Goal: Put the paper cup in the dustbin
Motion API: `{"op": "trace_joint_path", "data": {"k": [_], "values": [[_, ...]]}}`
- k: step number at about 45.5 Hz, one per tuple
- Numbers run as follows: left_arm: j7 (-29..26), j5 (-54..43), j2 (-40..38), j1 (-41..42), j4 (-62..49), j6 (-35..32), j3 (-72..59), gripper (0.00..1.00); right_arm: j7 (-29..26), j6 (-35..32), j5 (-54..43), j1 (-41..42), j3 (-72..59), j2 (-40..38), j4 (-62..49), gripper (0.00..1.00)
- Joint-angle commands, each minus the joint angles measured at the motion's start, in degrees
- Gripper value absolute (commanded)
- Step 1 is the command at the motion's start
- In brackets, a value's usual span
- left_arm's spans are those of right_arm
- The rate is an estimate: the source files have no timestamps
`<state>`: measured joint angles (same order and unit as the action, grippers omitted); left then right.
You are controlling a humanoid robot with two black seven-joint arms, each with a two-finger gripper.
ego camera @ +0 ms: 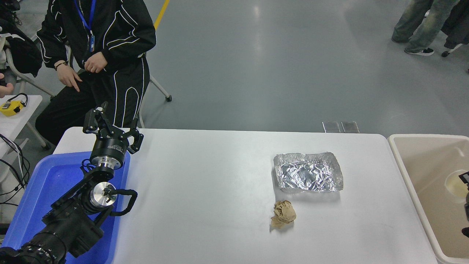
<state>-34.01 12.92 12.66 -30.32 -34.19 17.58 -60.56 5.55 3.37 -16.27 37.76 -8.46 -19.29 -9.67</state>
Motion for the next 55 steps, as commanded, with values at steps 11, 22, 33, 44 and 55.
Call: {"op": "trace_joint_path", "data": {"k": [11,22,33,44,55], "values": [[0.0,0.0,0.0,0.0,0.0,0.0,0.0,1.00,0.3,-0.4,0.2,2.8,0.3,0.0,0.5,0.99],[0.0,0.0,0.0,0.0,0.0,0.0,0.0,1.00,0.0,-0.4,0.5,18.7,21.8,-4.0,5.1,0.99],[0.0,0.0,0.0,0.0,0.0,0.0,0.0,1.00,0.7,-0.3,0.5,25.6,30.2,-12.9,21.3,0.99],[0.0,0.0,0.0,0.0,0.0,0.0,0.0,1.00,0.8,-0.6,0.5,27.7,38.8,-13.3,30.1,0.99],[0.0,0.0,0.0,0.0,0.0,0.0,0.0,1.00,0.8,-0.9,0.3,24.1,59.2,-10.4,44.6,0.99]]}}
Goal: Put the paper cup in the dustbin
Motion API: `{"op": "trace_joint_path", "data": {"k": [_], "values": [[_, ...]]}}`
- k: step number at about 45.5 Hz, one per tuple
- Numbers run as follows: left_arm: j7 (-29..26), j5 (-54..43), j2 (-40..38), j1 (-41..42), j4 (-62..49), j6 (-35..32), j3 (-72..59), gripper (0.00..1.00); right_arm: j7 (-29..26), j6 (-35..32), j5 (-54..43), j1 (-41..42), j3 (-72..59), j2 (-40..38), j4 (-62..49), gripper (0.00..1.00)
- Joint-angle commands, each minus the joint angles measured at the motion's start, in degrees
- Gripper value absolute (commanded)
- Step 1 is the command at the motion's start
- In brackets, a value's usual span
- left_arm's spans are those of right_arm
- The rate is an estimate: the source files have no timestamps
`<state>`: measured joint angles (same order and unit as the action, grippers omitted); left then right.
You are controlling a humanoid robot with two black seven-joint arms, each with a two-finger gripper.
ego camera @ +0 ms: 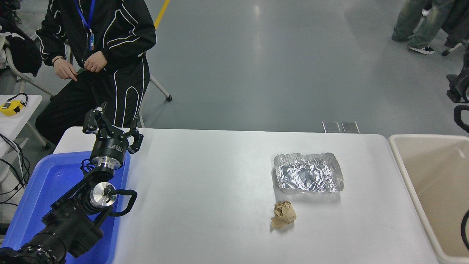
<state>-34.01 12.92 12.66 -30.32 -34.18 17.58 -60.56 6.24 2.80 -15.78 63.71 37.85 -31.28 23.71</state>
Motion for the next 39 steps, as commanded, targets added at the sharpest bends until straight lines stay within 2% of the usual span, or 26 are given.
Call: {"op": "trace_joint_path", "data": {"k": [1,14,19,21,25,39], "values": [[0.0,0.0,0.0,0.0,0.0,0.0,0.0,1.00,0.1,-0.4,-0.4,-2.6,13.0,2.0,11.4,0.99],[0.0,0.0,0.0,0.0,0.0,0.0,0.0,1.00,1.3,-0.6,-0.8,-15.7,14.8,7.4,17.2,0.99],[0.0,0.0,0.0,0.0,0.0,0.0,0.0,1.00,4.9,-2.1,-1.3,-20.1,18.1,9.7,18.4,0.99],[0.0,0.0,0.0,0.0,0.0,0.0,0.0,1.00,9.2,-3.7,-1.3,-22.4,18.1,10.3,18.3,0.99],[0.0,0.0,0.0,0.0,0.0,0.0,0.0,1.00,13.3,-4.3,-1.3,-25.8,18.0,11.1,18.1,0.99],[0.0,0.0,0.0,0.0,0.0,0.0,0.0,1.00,14.1,-4.6,-1.3,-29.9,17.5,11.8,18.0,0.99]]}}
